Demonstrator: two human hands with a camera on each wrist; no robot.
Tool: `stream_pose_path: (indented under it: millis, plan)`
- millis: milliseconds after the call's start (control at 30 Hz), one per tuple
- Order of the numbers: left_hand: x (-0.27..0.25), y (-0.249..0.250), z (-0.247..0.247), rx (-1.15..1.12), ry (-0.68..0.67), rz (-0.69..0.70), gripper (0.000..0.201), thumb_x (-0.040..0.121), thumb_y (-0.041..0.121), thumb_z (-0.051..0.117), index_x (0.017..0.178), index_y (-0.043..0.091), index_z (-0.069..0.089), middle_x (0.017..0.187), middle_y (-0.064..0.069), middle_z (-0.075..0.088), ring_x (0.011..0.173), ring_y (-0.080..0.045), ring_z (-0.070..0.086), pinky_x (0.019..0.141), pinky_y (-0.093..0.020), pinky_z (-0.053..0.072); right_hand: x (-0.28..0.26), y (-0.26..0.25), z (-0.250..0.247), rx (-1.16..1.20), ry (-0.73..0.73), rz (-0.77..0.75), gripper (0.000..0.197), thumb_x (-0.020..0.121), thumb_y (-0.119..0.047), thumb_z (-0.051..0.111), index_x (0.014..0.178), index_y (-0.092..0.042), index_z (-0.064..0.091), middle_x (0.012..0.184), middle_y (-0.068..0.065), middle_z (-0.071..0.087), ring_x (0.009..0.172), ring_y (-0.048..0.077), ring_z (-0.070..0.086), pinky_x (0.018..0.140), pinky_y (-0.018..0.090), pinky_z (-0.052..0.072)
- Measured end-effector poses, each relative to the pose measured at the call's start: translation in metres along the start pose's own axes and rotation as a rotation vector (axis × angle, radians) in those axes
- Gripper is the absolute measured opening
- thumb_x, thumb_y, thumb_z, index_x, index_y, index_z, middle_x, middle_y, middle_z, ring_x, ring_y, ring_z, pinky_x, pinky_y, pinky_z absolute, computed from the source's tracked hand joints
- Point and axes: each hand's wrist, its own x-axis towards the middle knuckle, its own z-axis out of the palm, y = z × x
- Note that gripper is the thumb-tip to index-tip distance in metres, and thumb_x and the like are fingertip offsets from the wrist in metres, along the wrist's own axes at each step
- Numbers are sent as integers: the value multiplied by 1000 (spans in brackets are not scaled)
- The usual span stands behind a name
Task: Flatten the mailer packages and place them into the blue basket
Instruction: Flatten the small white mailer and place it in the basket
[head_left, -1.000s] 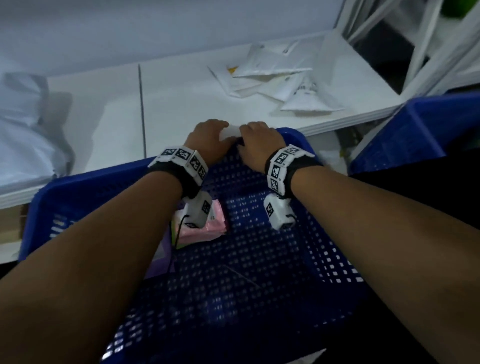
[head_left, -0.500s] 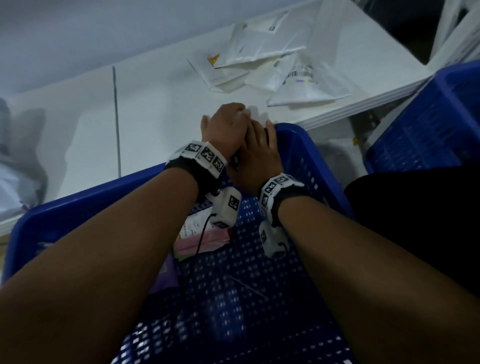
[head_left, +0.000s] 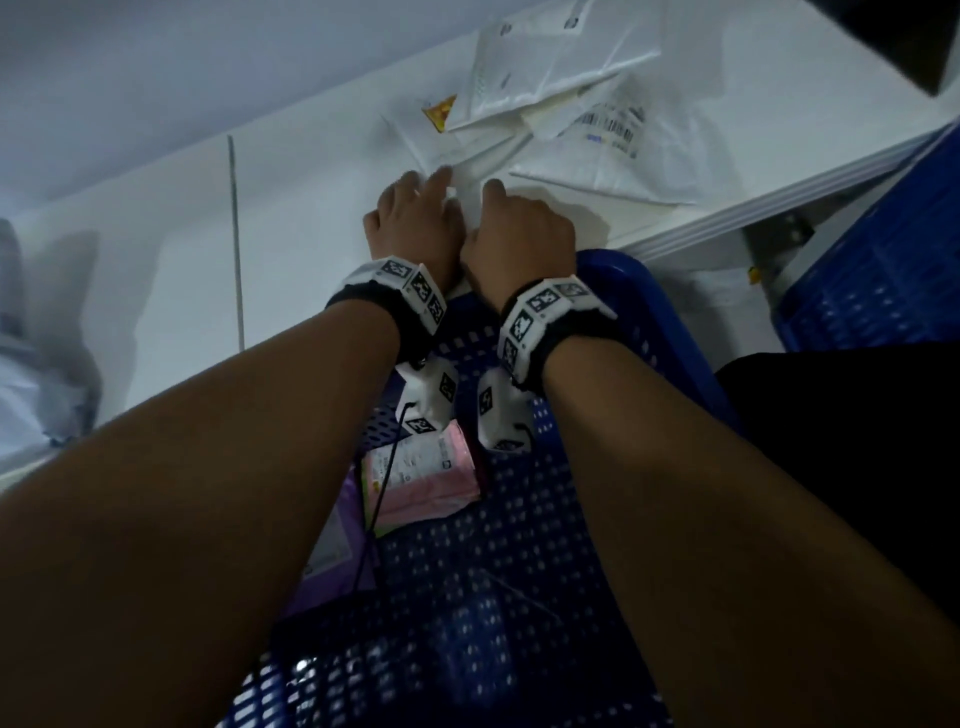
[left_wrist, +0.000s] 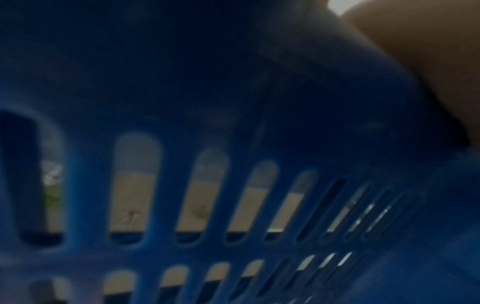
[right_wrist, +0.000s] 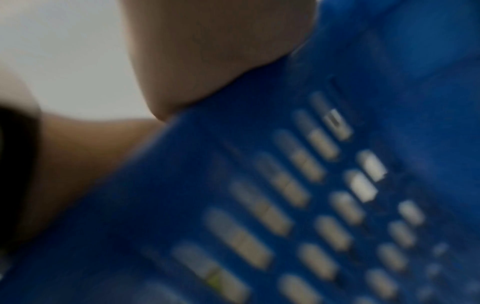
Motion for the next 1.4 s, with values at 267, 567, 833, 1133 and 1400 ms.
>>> stream_pose_path:
  millis: [267, 567, 833, 1133, 1400]
  plan:
    - [8, -6, 4, -116, 152, -1, 24, 97, 30, 47, 114, 19, 61, 125, -4, 59, 117, -26, 53, 91, -35, 32, 25, -15, 14, -109, -65, -34, 38, 102, -31, 38, 135, -16, 47, 103, 8, 71, 91, 26, 66, 64, 32, 29]
    - [0, -16, -8, -260, 79, 32, 19, 97, 19, 50, 99, 4, 62, 123, -16, 54, 104, -33, 57, 89, -40, 44, 11, -23, 1, -109, 10, -97, 34, 85, -20, 52, 119, -16, 59, 123, 11, 57, 117, 31, 49, 81, 40, 40]
    - [-42, -126, -38, -253, 12, 115, 19, 98, 13, 49, 101, -2, 60, 121, -21, 54, 107, -33, 55, 93, -37, 43, 2, -37, 3, -122, -131, -353, 36, 90, -35, 47, 118, -22, 66, 118, 4, 59, 112, 28, 51, 93, 43, 37]
    - [-95, -218, -67, -233, 16, 106, 25, 97, 19, 47, 99, -2, 60, 123, -19, 54, 109, -33, 55, 99, -32, 40, -26, -92, 26, 17, -134, -543, 30, 93, -33, 53, 118, -25, 67, 122, -2, 62, 114, 25, 53, 90, 44, 40]
    - [-109, -208, -81, -151, -3, 242, 37, 78, 38, 46, 101, 9, 52, 131, -13, 48, 107, -31, 50, 87, -38, 38, -21, -93, 32, 71, -119, -530, 15, 98, -30, 49, 104, -26, 63, 107, -10, 67, 103, 20, 59, 85, 38, 34]
